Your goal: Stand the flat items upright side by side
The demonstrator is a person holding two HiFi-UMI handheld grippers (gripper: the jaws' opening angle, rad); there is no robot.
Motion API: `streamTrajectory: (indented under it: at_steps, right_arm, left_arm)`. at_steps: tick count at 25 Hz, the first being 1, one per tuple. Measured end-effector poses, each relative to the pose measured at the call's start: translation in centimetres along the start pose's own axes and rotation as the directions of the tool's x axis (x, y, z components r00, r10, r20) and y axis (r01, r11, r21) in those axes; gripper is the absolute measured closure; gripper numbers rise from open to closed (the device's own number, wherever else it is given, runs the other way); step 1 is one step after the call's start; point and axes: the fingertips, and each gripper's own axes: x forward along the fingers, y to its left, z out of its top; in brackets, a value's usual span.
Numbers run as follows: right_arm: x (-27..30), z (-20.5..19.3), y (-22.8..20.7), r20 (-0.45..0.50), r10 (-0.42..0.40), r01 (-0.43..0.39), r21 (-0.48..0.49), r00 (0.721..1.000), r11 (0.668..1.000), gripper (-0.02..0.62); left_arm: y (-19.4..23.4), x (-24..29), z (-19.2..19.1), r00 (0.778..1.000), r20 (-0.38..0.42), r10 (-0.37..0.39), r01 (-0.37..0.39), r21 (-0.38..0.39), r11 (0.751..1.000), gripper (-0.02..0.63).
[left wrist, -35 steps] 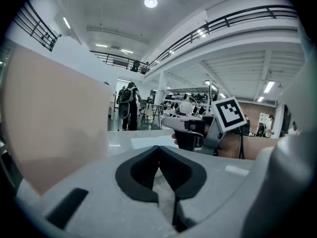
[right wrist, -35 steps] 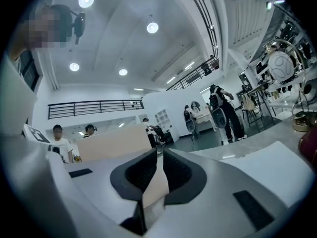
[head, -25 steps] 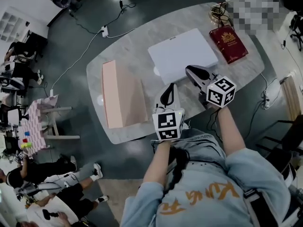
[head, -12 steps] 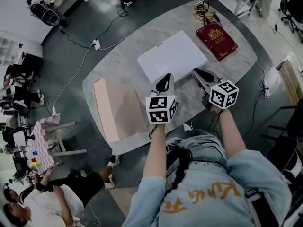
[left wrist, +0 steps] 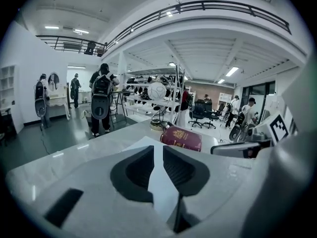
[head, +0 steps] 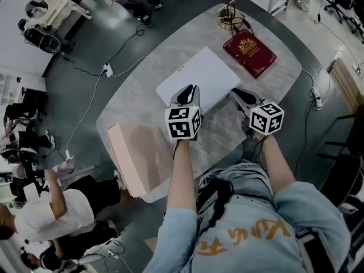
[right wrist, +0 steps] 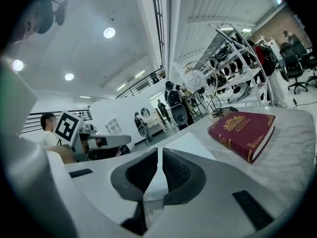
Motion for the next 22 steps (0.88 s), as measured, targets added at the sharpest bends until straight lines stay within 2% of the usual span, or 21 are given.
streamTrajectory:
  at_steps: [8,11,16,19,22]
  right_arm:
    - [1.7,-0.8,-2.7,-0.058,-0.095,0.097,0.041,0.994,0.994,0.559]
    - [2.4,-1.4,-3.4,-0.082,-0.113,0.119,0.076,0.990,0.990,0.536]
    - [3.2,-2.9,-4.3,-0.126,-0.098,0.118,0.168,0.987,0.979,0.460]
    - [3.3,-3.8,-4.8,-0.157,-0.094,0.128,0.219,0.983,0.967,0.403]
    - [3.2,-4.6,-5.6,-0.197,-0.123,0.174,0.268,0.973,0.948,0.316]
  left_arm:
    - [2.5,5.4,0.9,0.995,-0.093,-0.046,0.050,0.035,0.998,0.494]
    - [3.5,7.4,0.5,0.988,-0.142,-0.067,0.079,0.075,0.994,0.471]
    - [5.0,10.7,-0.4,0.967,-0.231,-0.109,0.144,0.140,0.980,0.418]
    - [5.7,12.1,-1.1,0.953,-0.269,-0.137,0.180,0.144,0.973,0.399]
    - [6.0,13.6,-1.5,0.934,-0.311,-0.174,0.234,0.167,0.958,0.356]
